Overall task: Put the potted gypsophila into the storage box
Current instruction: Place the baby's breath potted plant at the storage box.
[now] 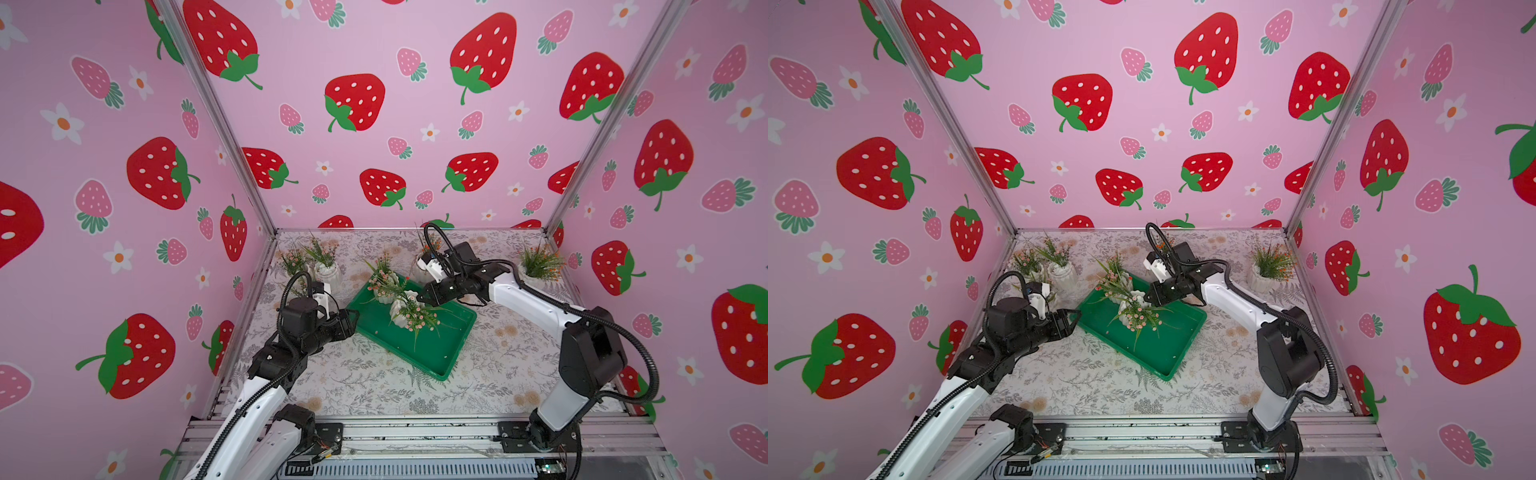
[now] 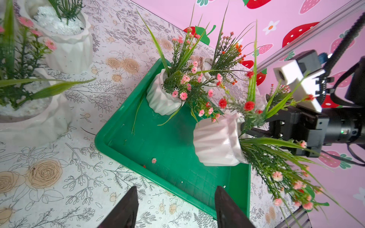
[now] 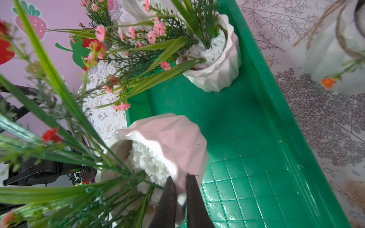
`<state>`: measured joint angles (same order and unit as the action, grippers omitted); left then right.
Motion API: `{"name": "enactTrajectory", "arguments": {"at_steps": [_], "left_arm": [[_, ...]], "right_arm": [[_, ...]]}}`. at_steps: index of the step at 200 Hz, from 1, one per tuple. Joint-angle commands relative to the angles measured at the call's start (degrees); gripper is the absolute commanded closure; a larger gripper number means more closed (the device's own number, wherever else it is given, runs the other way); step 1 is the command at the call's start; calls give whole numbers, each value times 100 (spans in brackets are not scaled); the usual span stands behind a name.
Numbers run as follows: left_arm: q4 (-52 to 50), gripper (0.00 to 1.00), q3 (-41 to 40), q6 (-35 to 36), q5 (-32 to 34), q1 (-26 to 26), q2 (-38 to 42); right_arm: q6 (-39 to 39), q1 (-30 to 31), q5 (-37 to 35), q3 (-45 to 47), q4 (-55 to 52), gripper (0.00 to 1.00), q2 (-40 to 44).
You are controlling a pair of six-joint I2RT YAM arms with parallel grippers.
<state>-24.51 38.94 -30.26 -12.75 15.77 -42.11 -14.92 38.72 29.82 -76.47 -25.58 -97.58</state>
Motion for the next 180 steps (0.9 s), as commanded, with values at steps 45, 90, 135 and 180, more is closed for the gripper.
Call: {"name": "enactTrajectory", "arguments": {"at_steps": [45, 90, 135, 180], "left_arm": [[-967, 36, 771, 8, -236, -293, 466], [-1224, 36, 775, 205, -370, -520, 650], [-1029, 36, 576, 196, -719, -667, 618], [-827, 36, 521, 310, -1038, -701, 559]], "right_arm": [[428, 527, 153, -277, 298, 100, 148], [115, 713, -451, -737, 50, 100, -347], [-239, 883, -626, -1059, 106, 100, -878], [-591, 990, -1080, -1306, 147, 100, -1244]]}}
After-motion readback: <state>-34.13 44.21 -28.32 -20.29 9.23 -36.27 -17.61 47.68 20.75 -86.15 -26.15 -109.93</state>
